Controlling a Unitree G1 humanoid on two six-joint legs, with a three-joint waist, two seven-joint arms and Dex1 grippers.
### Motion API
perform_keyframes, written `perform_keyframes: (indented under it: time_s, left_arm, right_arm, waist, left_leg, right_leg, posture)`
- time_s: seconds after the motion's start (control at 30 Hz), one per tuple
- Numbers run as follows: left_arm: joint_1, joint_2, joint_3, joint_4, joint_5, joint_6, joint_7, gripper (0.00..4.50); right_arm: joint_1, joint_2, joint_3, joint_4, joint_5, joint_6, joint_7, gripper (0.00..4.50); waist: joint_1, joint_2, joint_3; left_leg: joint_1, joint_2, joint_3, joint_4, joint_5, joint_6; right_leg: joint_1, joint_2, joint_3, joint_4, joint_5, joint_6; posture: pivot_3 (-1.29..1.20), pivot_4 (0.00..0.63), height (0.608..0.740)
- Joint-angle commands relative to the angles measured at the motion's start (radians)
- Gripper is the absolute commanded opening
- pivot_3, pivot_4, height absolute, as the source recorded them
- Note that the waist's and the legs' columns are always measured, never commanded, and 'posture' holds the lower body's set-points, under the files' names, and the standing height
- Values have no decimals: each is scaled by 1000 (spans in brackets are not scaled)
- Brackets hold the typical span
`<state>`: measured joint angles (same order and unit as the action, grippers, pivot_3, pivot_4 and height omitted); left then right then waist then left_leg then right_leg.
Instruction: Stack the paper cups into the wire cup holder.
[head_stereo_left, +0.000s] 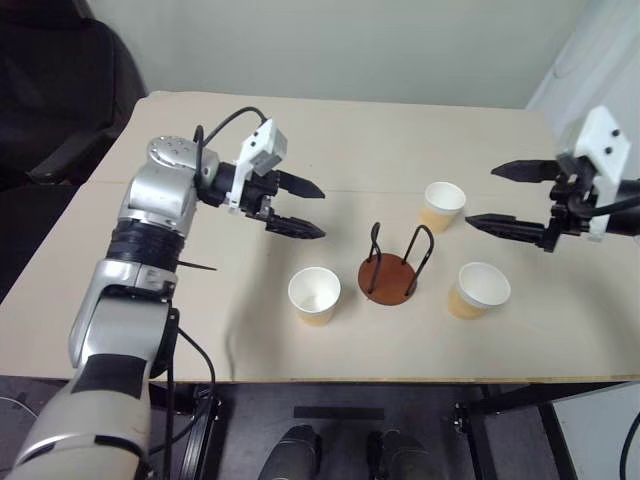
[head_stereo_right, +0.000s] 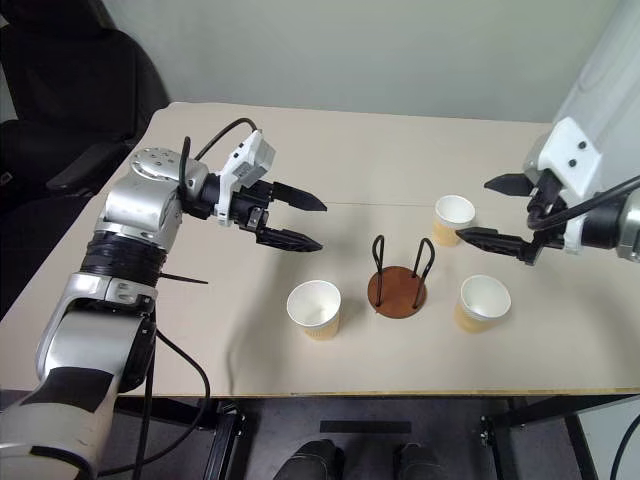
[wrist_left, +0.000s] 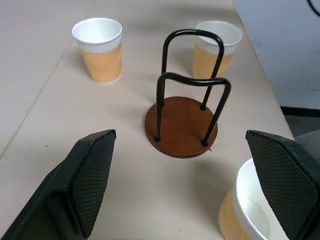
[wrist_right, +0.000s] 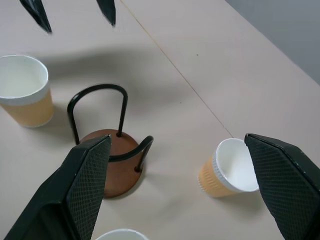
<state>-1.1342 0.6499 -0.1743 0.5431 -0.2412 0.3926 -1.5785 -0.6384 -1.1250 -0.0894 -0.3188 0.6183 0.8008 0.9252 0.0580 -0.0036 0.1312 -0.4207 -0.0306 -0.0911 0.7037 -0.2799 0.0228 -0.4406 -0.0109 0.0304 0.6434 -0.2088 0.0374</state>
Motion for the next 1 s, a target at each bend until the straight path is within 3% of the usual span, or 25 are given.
perform_keyframes:
  time_s: [0.03,0.33,1.0]
  left_arm:
    - [25,38,42,-101,-42,48,-13,4468]
    - [69,74,50,-186,-68,95,8,4468]
    - [84,92,59,-183,-71,82,47,4468]
  right_arm:
    - [-65,20,84,54,-105,-102,43,4363]
    - [-211,140,318,287,-382,-301,128,4363]
    - [-412,289,443,798,-765,-683,180,4363]
  waist:
    - [-3,0,0]
    - [-8,0,0]
    - [-11,0,0]
  left_leg:
    - [0,0,0,0,0,0]
    - [0,0,-1,0,0,1]
    - [0,0,-2,-3,0,0]
  right_leg:
    - [0,0,0,0,0,0]
    - [0,0,-1,0,0,0]
    - [-1,-1,-1,-1,0,-1]
  posture:
    - [0,150,740]
    - [0,150,740]
    - [0,150,740]
